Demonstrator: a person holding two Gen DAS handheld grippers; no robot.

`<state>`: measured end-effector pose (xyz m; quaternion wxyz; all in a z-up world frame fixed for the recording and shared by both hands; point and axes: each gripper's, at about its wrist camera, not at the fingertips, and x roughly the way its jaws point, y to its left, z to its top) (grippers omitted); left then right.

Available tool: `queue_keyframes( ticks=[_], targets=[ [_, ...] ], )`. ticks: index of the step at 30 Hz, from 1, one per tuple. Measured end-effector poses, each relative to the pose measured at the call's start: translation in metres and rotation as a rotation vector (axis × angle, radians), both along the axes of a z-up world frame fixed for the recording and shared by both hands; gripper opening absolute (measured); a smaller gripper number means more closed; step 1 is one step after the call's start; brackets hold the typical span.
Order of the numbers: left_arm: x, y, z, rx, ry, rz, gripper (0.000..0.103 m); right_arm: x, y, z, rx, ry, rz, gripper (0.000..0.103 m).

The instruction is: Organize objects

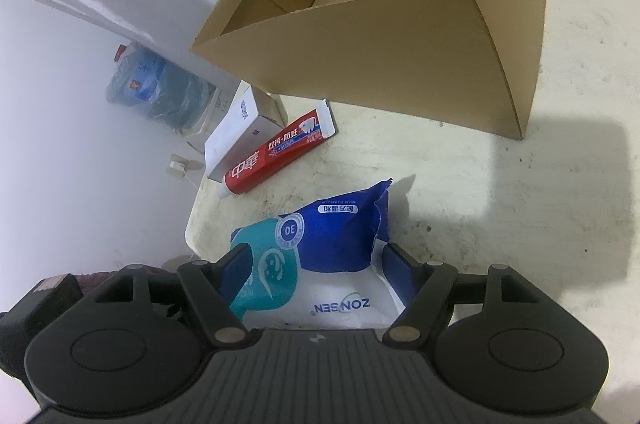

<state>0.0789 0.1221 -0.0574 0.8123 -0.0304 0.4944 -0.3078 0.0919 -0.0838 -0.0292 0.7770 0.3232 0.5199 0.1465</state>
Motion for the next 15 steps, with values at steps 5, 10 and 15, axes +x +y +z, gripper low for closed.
queue_keyframes(
  ticks=[5, 10, 15],
  targets=[
    [-0.009, -0.001, 0.003, -0.005, -0.004, -0.027, 0.101, 0.001, 0.0, 0.002, -0.011, -0.006, -0.002, 0.075],
    [-0.01, -0.004, -0.002, 0.044, -0.041, -0.03, 0.101, 0.0, -0.001, 0.001, -0.009, -0.009, -0.002, 0.075],
    [-0.012, -0.014, -0.007, 0.14, -0.101, -0.054, 0.101, -0.001, -0.003, -0.002, -0.003, 0.0, -0.012, 0.075]
  ],
)
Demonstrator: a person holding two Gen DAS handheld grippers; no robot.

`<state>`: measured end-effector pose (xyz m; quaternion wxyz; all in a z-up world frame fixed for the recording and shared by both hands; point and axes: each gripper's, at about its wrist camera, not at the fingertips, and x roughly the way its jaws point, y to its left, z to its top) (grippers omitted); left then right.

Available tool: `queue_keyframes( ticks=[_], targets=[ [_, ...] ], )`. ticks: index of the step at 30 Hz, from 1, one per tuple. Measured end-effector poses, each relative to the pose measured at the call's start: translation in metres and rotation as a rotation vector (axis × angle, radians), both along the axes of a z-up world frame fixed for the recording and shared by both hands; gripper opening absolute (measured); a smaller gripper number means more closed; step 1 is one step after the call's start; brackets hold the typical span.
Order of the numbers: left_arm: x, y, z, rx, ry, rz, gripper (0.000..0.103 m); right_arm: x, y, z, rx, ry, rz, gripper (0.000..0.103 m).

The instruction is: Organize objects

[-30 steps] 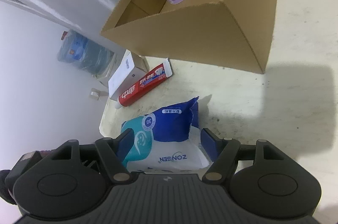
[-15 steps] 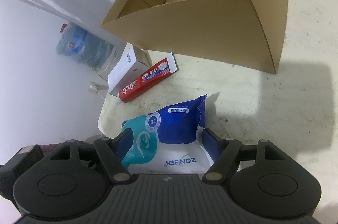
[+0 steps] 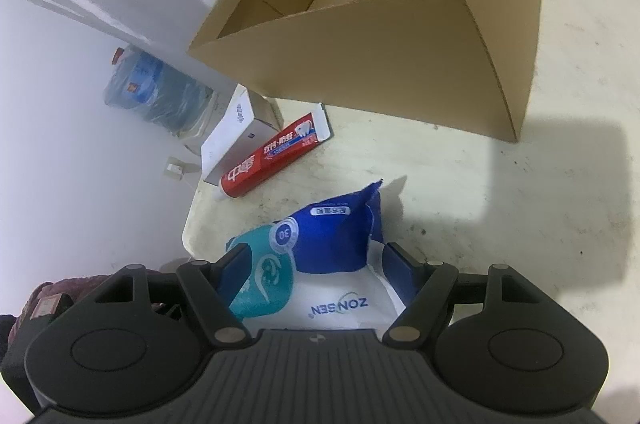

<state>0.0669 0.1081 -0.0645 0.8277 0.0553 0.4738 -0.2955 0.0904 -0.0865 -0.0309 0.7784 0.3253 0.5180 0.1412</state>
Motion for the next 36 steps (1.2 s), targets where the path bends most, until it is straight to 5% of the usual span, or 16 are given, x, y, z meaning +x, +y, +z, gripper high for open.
queue_keyframes(
  ticks=[17, 36],
  targets=[
    [0.002, -0.001, -0.001, 0.046, -0.04, 0.032, 0.077, -0.004, 0.0, -0.007, 0.025, 0.007, -0.005, 0.075],
    [-0.004, -0.008, 0.002, 0.023, -0.006, 0.042, 0.075, -0.012, 0.005, 0.004, -0.035, -0.008, 0.02, 0.075]
  ],
)
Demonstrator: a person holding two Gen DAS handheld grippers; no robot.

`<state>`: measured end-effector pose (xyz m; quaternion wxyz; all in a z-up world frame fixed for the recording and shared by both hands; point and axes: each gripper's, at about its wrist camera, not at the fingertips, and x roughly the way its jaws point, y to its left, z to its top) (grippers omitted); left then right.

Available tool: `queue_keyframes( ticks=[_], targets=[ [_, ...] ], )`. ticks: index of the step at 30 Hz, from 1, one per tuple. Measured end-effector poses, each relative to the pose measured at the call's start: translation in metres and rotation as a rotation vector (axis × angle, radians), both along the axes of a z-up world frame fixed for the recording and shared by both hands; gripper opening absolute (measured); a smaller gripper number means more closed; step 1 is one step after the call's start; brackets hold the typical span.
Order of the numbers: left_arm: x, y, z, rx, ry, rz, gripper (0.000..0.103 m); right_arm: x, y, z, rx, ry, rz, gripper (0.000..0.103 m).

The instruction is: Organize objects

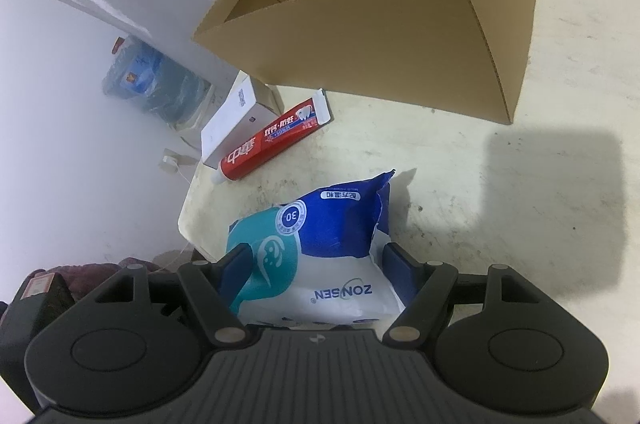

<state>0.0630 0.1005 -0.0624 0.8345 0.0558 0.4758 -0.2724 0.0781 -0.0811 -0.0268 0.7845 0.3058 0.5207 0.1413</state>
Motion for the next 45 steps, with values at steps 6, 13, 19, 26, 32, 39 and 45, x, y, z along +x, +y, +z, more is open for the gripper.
queue_keyframes(
  ticks=[6, 13, 19, 26, 32, 39, 45],
  targets=[
    [-0.004, -0.001, -0.001, 0.009, -0.003, -0.006, 0.075, -0.001, -0.001, 0.0, -0.001, -0.001, 0.001, 0.075],
    [-0.002, -0.003, -0.004, 0.015, 0.0, -0.01, 0.078, -0.001, -0.001, -0.001, 0.003, 0.002, -0.002, 0.075],
    [-0.002, -0.004, -0.005, 0.023, -0.012, -0.018, 0.082, -0.002, -0.003, -0.002, 0.009, 0.006, -0.005, 0.075],
    [-0.002, -0.005, -0.005, 0.034, -0.02, -0.019, 0.084, -0.002, -0.003, -0.001, 0.011, 0.006, -0.006, 0.075],
    [-0.003, -0.008, -0.005, 0.048, -0.026, -0.024, 0.088, -0.003, -0.003, -0.002, 0.014, 0.007, -0.009, 0.075],
    [-0.002, -0.011, -0.004, 0.064, -0.03, -0.025, 0.092, -0.005, -0.007, -0.003, 0.028, 0.013, -0.024, 0.075],
    [-0.001, -0.012, -0.006, 0.071, -0.031, -0.03, 0.097, -0.006, -0.014, -0.007, 0.045, 0.023, -0.046, 0.075]
  ],
)
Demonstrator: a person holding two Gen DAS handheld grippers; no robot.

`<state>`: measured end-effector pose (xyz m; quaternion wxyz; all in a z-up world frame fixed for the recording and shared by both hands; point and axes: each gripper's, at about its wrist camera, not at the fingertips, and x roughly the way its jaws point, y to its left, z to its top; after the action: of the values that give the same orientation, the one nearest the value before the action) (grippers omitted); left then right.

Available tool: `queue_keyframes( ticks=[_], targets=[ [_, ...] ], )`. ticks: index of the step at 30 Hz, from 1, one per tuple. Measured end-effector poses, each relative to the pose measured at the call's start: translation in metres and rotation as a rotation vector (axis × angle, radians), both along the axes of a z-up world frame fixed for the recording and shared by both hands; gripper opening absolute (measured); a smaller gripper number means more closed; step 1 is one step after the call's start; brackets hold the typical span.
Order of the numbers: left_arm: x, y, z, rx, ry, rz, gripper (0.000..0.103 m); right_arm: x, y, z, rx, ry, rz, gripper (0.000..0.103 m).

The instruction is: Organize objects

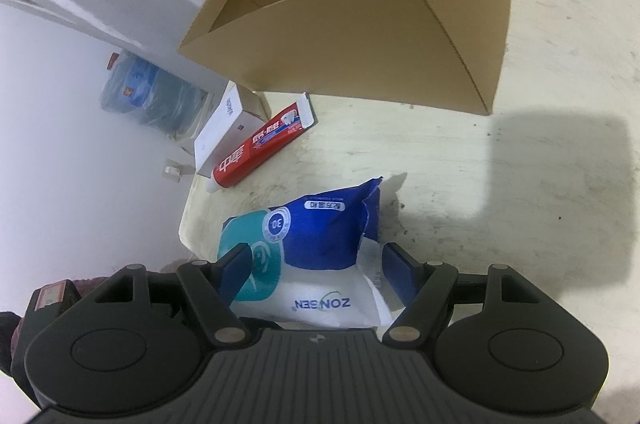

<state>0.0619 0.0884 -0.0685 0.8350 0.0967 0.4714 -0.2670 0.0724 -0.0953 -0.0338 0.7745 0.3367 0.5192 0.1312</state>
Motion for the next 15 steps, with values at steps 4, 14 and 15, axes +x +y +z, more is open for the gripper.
queue_keyframes(
  ticks=[4, 14, 15],
  targets=[
    [0.0012, -0.0018, -0.0015, 0.012, -0.002, 0.0, 0.101, -0.0001, -0.0032, -0.003, 0.015, 0.006, -0.009, 0.075],
    [-0.0003, -0.0025, -0.0021, 0.022, -0.018, 0.002, 0.099, -0.0016, 0.0022, -0.0047, 0.034, -0.004, 0.012, 0.076],
    [-0.0008, -0.0022, -0.0014, 0.017, -0.018, 0.001, 0.098, -0.0021, 0.0046, -0.0036, 0.025, -0.01, 0.017, 0.076]
  ],
)
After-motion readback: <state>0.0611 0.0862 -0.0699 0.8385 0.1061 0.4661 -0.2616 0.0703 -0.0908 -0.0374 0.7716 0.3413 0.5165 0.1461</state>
